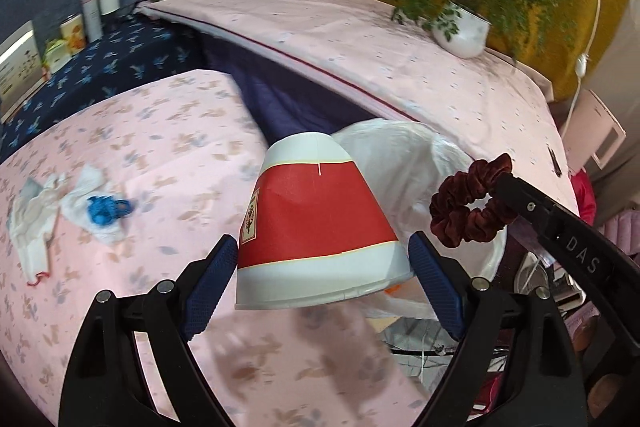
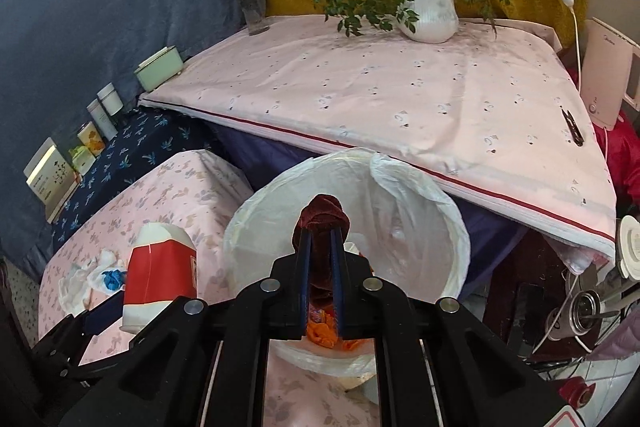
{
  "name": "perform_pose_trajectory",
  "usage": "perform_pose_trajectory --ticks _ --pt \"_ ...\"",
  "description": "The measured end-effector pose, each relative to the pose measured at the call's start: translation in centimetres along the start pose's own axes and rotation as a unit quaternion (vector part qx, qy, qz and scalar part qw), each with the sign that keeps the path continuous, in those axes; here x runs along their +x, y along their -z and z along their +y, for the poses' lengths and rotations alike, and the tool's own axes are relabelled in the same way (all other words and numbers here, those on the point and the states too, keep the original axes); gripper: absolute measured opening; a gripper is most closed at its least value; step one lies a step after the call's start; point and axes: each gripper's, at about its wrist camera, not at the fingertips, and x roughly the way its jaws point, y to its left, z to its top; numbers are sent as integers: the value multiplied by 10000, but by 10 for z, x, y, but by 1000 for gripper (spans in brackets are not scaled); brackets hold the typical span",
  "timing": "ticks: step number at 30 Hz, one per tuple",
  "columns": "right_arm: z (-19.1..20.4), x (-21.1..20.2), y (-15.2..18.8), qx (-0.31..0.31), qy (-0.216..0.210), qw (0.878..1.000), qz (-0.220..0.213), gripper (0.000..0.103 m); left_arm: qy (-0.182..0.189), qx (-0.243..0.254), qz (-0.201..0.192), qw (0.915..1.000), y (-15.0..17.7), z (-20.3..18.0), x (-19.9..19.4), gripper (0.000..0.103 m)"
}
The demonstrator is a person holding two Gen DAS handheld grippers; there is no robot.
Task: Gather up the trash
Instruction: 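Carry the cup and scrunchie over the wastebasket with both tools, then open both tools to drop the cup and scrunchie into the wastebasket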
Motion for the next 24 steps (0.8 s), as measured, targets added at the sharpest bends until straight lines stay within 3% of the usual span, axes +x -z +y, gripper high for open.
perform_pose_trajectory --ticks 10,17,24 --pt "-48 3 -1 304 194 9993 24 9 247 558 79 9981 -1 -59 25 83" --pt "-60 4 -5 422 191 9989 -27 9 355 673 118 9970 -3 -70 35 85" --pt "-53 10 -6 357 113 9993 22 9 194 607 133 9979 -2 -59 39 86"
